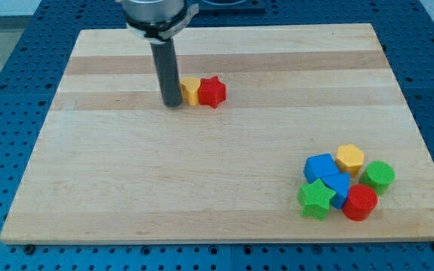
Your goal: Move the green star towards center of the board
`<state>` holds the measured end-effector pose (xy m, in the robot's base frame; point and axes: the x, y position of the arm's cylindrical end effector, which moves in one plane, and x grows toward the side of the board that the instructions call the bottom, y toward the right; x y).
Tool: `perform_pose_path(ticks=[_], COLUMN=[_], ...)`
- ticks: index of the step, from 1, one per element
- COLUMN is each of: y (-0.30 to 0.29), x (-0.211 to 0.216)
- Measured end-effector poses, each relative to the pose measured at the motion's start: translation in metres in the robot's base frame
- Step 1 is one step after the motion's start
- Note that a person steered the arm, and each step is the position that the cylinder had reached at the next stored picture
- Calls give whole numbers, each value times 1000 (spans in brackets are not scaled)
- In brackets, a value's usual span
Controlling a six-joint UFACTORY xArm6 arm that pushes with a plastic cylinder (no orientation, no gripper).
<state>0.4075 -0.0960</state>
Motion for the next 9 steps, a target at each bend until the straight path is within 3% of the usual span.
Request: perform_pose_path(ticks=[2, 3, 5, 7, 9], y=[32, 112, 134, 227, 235], x=[162, 211, 211, 211, 204])
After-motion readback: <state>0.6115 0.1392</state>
